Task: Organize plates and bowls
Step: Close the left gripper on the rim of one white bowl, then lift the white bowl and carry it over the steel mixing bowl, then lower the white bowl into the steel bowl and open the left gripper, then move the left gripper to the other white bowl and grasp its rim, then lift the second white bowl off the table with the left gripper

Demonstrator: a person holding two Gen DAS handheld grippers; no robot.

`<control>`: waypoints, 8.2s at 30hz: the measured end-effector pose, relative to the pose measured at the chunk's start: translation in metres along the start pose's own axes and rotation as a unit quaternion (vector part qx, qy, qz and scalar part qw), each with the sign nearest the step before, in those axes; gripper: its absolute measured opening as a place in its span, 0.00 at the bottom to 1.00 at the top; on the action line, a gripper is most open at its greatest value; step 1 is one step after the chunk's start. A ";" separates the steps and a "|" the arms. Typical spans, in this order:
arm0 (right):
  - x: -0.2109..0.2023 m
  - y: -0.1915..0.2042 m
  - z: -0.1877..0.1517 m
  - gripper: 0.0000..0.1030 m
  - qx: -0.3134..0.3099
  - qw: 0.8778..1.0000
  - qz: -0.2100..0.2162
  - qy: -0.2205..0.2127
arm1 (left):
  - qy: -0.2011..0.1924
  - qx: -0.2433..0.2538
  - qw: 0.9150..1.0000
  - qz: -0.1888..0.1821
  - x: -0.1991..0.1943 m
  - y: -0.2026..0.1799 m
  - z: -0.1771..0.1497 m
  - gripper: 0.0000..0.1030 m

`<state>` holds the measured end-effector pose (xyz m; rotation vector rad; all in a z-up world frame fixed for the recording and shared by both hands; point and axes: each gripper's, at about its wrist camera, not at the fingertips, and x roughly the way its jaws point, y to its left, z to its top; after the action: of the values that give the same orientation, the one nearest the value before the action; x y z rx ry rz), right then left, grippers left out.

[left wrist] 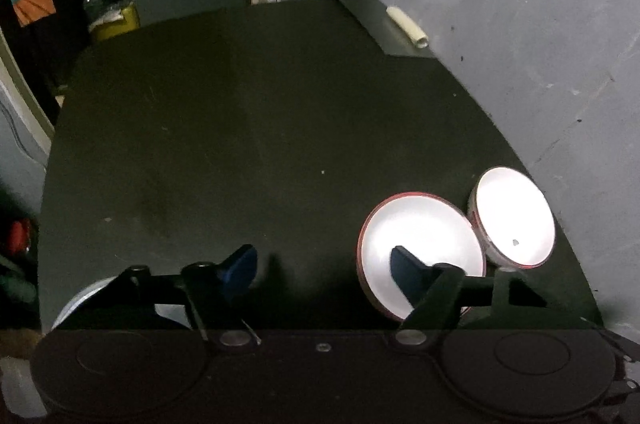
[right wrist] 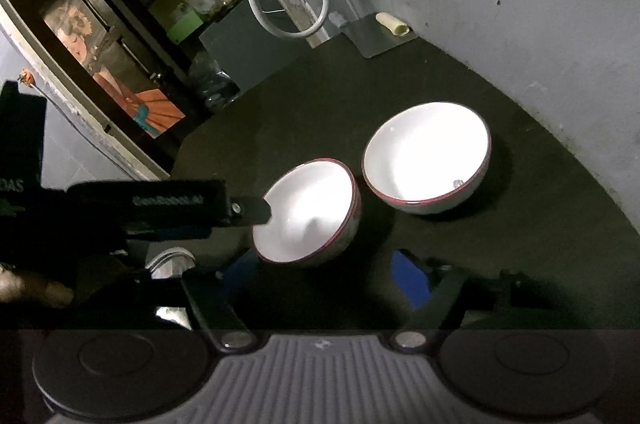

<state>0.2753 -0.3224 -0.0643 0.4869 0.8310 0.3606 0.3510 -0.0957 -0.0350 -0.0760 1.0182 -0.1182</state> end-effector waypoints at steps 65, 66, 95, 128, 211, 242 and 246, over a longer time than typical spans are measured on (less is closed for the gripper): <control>-0.087 0.126 -0.113 0.29 -0.099 0.993 0.032 0.047 | -0.038 -0.028 0.990 -0.135 -0.142 0.087 -0.136 0.10; -0.088 0.127 -0.116 0.29 -0.099 0.993 0.029 0.049 | -0.033 -0.027 0.990 -0.137 -0.141 0.088 -0.140 0.10; -0.086 0.142 -0.145 0.28 -0.118 0.987 0.001 0.110 | 0.058 -0.021 0.991 -0.121 -0.131 0.092 -0.182 0.12; -0.075 0.147 -0.131 0.29 -0.168 0.972 -0.008 0.163 | 0.106 -0.044 0.990 -0.085 -0.119 0.084 -0.171 0.16; 0.001 -0.023 0.032 0.78 -0.054 0.983 -0.177 -0.014 | 0.041 0.081 0.987 -0.132 0.069 -0.077 0.044 0.53; -0.018 -0.006 0.025 0.27 -0.038 0.992 -0.119 -0.017 | 0.021 0.033 0.987 -0.154 0.030 -0.063 0.032 0.12; -0.028 0.008 0.023 0.27 -0.049 0.992 -0.111 -0.025 | 0.008 0.027 0.988 -0.152 0.012 -0.055 0.027 0.12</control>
<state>0.2746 -0.3361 -0.0295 0.3078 0.8064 0.1816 0.3766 -0.1516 -0.0243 -0.1815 1.0147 -0.4239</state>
